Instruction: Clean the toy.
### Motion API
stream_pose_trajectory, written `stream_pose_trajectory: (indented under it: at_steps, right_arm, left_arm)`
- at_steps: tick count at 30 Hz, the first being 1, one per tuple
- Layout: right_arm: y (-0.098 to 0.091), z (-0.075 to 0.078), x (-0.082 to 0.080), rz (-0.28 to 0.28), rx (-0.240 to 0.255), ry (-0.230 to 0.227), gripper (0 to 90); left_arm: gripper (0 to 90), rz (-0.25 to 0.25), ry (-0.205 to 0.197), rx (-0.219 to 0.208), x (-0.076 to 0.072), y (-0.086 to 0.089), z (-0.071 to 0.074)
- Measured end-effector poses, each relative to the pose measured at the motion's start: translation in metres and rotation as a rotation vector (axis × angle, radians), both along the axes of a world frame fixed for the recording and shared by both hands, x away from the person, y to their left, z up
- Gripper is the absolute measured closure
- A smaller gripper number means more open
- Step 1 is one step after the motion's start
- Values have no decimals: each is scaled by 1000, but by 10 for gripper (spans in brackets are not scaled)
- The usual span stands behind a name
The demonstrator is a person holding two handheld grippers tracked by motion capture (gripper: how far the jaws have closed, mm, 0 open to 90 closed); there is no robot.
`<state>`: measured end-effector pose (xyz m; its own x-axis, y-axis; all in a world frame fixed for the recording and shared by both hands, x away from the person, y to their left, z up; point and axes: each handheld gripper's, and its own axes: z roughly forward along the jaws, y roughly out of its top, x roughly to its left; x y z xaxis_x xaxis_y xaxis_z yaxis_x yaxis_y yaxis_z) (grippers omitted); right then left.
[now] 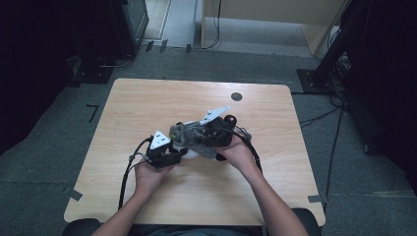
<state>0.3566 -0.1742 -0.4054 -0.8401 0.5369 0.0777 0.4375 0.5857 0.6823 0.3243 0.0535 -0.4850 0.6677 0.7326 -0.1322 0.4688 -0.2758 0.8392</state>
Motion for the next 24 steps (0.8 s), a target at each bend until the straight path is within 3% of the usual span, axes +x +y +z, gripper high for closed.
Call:
stream_pose_trajectory:
  at_steps: [8, 12, 16, 24]
  right_arm:
    - [-45, 5, 2, -84, 50, 8, 817]
    - [-57, 2, 4, -94, 92, 23, 818]
    - [-61, 4, 3, -114, 96, -22, 816]
    - [-78, 22, 1, -171, 182, -89, 807]
  left_arm:
    - [411, -14, 13, -1, 3, 1, 2]
    - [410, -22, 10, 3, 4, 0, 3]
    - [405, -30, 17, -13, 7, 2, 3]
    - [393, -38, 16, -3, 7, 1, 3]
